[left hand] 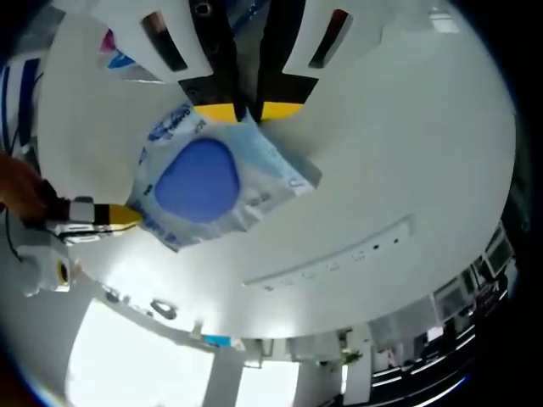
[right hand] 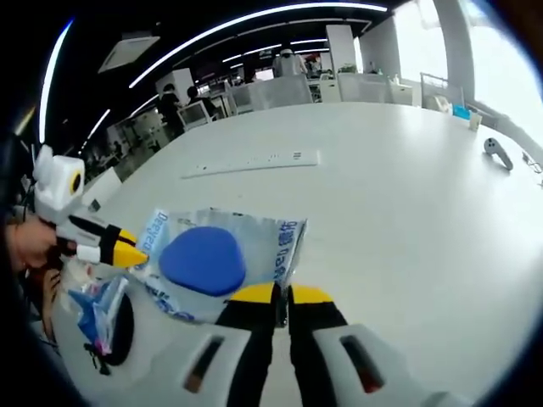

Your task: Arrange the tabletop items into an orderly group along one side of the table until the central work area is clear of visible clutter.

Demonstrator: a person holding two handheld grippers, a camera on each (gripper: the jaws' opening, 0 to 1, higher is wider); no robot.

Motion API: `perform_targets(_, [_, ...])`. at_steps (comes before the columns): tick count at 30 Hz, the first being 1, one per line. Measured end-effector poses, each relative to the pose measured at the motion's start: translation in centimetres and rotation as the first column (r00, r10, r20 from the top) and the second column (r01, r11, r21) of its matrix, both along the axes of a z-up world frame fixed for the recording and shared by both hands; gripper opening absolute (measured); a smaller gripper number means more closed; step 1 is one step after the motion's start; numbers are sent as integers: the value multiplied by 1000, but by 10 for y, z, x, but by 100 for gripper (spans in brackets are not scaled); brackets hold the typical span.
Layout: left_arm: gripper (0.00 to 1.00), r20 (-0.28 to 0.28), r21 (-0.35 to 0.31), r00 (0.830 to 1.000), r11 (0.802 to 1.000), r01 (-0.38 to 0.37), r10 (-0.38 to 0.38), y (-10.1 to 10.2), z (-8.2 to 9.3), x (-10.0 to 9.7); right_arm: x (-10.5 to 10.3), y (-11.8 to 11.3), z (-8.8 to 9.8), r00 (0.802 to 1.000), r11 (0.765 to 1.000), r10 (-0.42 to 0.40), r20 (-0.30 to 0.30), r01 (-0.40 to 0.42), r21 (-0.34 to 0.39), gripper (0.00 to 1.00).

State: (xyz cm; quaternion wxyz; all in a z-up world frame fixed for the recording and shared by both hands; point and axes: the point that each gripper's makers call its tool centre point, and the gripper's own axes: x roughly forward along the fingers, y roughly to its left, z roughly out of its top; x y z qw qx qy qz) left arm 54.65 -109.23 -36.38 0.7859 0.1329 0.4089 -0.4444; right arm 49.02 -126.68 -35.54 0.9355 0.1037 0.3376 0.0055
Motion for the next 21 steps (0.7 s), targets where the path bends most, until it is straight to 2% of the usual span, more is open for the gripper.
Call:
perform_targets(10, [12,6,-2,1000,1000,-1,1,0,1,-1,-1,-1,1,1000,1000,-1,4,1,-2,7])
perform_targets(17, [20,21,-6,1000,1000,-8,8,3,5,1,-2,-5,2,1000,1000,-13,7,13,-9,15])
perform_targets(21, [21,25,-12,1000,1000,-8,9,4,9,2,-2,-6,4,1000,1000,-17,13,17,-12,16])
